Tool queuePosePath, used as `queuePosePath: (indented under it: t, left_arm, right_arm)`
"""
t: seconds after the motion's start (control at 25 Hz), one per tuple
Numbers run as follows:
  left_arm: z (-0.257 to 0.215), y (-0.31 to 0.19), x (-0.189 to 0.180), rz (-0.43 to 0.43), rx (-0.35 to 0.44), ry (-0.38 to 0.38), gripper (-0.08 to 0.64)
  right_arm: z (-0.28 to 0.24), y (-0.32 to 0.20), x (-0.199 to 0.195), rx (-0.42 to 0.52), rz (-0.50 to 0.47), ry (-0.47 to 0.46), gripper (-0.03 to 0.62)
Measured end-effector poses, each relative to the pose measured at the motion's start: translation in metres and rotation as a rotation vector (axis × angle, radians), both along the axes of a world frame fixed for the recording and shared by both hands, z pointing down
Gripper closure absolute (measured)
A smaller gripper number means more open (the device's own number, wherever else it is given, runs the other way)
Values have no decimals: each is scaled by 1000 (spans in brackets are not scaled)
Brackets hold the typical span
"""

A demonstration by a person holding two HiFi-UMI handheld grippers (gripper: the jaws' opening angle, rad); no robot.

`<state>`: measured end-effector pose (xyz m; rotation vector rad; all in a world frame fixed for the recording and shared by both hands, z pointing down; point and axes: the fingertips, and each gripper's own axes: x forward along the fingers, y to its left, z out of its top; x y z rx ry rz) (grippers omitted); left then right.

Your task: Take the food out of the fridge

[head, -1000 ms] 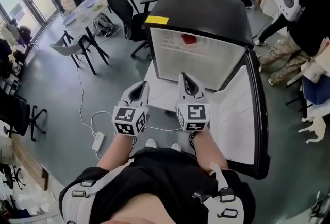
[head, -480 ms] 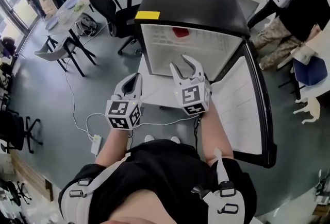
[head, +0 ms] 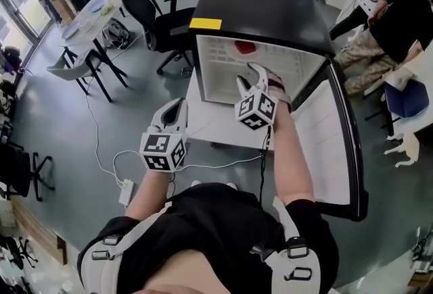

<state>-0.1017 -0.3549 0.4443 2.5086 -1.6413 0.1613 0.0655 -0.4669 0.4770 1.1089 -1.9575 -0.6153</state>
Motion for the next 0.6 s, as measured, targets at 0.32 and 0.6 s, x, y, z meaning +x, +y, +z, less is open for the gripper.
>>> queuePosePath:
  t: [0.32, 0.6]
  left_arm:
    - [2, 5, -16, -24, -3, 8, 560]
    - [5, 9, -19, -31, -11, -3, 560]
  right_arm:
    - [21, -31, 1, -46, 19, 130, 355]
    - [42, -60, 7, -83, 43, 254, 348]
